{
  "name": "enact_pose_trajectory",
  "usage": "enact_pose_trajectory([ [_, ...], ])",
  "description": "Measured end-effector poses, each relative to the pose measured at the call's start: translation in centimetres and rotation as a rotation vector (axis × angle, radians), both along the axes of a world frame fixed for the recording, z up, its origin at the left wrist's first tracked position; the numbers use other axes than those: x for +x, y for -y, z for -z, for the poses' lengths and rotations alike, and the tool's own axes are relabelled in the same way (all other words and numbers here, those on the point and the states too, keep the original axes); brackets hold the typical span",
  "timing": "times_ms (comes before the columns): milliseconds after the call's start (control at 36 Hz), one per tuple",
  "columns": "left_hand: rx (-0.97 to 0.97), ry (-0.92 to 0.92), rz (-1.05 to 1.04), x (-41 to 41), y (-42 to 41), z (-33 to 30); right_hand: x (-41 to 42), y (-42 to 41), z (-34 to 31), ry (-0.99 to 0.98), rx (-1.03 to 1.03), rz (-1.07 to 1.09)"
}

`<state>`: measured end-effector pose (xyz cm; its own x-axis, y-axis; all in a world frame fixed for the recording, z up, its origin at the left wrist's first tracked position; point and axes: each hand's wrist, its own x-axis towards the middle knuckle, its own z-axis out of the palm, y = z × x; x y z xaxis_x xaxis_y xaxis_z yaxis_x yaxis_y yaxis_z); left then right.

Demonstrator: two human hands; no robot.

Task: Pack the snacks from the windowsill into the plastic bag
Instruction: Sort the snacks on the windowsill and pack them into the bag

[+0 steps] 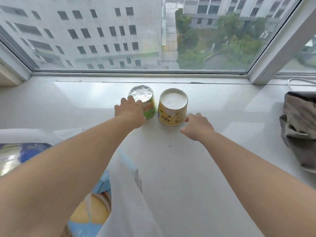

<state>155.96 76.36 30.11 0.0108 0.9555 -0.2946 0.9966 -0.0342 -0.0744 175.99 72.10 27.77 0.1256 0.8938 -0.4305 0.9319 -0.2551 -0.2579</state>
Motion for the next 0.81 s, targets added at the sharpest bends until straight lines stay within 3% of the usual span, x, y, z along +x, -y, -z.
enact_pose_trajectory([
  [194, -0.036, 0.024, -0.008, 0.6, -8.0, 5.1, -2.4, -8.7, 3.6, 0.168, 0.104, -0.125],
  [389, -0.092, 0.082, -0.024, 1.6, -14.0, 8.9, -3.7, -13.9, 8.9, 0.215, 0.167, -0.160],
  [528, 0.008, 0.128, -0.044, 0.9, -15.0, 11.6, -3.3, -15.3, 9.8, 0.205, 0.209, -0.139],
  [806, -0.085, 0.185, -0.042, -0.2, -11.0, 11.0, -2.9, -11.3, 9.4, 0.197, 0.253, -0.140],
])
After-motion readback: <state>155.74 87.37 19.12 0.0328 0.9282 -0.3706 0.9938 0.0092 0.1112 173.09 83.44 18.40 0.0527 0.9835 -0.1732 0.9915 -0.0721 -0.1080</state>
